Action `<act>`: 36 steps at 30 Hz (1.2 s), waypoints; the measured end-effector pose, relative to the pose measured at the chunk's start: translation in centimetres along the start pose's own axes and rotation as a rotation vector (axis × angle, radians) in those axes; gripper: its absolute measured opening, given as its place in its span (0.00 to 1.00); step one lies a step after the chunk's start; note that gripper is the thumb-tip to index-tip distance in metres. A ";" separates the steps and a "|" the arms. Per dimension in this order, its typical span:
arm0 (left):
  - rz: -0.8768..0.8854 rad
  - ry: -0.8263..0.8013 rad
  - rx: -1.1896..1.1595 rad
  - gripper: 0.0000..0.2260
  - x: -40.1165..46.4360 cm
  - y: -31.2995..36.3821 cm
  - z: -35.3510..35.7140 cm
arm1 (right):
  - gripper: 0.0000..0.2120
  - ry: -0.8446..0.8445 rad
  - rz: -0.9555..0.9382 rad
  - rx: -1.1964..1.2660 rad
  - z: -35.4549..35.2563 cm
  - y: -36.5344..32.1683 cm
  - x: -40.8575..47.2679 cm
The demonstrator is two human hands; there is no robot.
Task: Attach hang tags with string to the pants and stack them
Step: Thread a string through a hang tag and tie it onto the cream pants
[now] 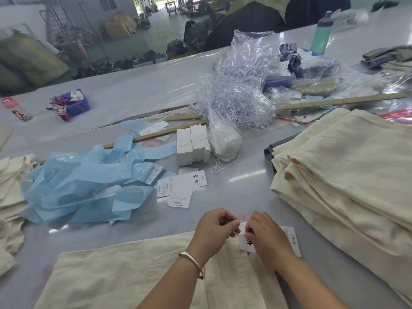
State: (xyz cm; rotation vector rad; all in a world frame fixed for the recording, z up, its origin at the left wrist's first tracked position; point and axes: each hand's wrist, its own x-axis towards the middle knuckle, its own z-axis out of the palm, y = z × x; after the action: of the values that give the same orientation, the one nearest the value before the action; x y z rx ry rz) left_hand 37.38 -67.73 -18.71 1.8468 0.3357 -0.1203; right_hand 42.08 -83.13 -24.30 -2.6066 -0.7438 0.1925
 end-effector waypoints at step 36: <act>0.037 -0.010 0.178 0.06 0.5 2.0 -0.4 | 0.09 0.120 0.118 0.862 -1.5 -2.4 -1.1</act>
State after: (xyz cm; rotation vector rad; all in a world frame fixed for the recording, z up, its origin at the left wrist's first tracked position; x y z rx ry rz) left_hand 38.37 -67.80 -16.88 2.0272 0.2907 -0.1377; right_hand 40.37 -82.42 -21.84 -1.8138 -0.3428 0.3066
